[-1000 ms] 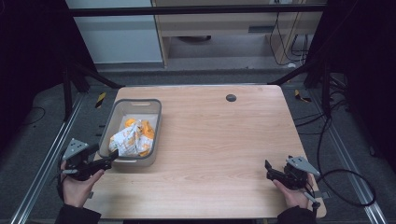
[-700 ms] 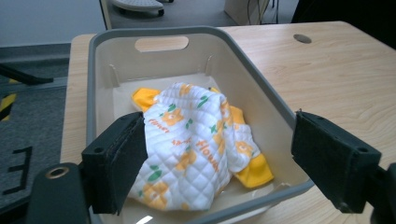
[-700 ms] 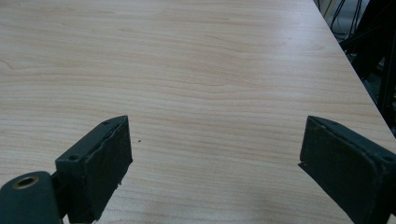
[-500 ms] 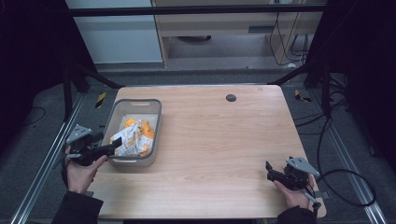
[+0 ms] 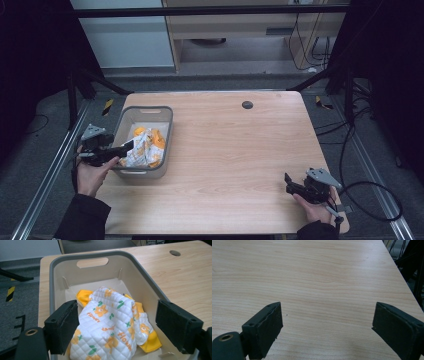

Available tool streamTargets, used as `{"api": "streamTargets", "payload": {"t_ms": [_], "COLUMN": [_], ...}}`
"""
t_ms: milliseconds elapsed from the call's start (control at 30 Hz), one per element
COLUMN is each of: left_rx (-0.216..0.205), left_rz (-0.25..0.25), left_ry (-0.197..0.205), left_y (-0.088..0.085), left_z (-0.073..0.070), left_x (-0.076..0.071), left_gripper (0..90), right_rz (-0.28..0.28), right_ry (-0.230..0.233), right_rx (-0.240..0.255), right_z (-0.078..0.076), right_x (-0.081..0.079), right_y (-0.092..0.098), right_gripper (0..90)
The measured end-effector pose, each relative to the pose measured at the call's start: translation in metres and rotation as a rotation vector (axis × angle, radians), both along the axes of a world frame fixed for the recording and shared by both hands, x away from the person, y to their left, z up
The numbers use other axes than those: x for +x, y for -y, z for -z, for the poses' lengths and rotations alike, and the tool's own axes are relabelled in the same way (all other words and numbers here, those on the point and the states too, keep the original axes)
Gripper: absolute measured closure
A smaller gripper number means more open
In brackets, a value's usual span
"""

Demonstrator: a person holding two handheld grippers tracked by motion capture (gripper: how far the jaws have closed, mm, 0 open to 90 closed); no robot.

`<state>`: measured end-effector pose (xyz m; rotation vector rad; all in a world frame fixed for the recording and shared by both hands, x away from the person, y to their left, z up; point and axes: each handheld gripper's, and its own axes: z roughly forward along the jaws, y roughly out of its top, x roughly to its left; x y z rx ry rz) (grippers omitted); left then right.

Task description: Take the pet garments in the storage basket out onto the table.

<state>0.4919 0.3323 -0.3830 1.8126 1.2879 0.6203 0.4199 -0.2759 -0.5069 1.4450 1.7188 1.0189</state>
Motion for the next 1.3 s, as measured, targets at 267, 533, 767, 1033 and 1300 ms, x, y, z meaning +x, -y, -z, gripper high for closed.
{"api": "streamTargets", "payload": {"t_ms": [267,533,767,1033,1300], "left_rx": [0.031,0.063,0.084,0.124,0.142], "left_rz": [0.013,0.034,0.055,0.085,0.108], "left_ry": [-0.042,-0.085,-0.125,-0.171,-0.207], "left_y": [0.005,0.01,0.017,0.025,0.031], "left_z": [0.0,-0.002,0.002,0.009,0.015], "left_x": [0.017,0.028,0.037,0.041,0.044], "left_gripper": [18.3,17.9,17.7,17.4,17.5], "right_rz": [-0.004,-0.007,-0.01,-0.017,-0.02], "right_ry": [-0.008,-0.017,-0.02,-0.027,-0.033], "right_rx": [-0.01,-0.014,-0.02,-0.024,-0.023], "right_z": [0.0,0.0,0.0,0.0,0.001], "right_x": [0.0,0.001,0.001,0.001,0.002], "right_y": [-0.001,-0.002,-0.002,-0.003,-0.003], "right_gripper": [9.3,9.3,9.2,9.1,8.9]}}
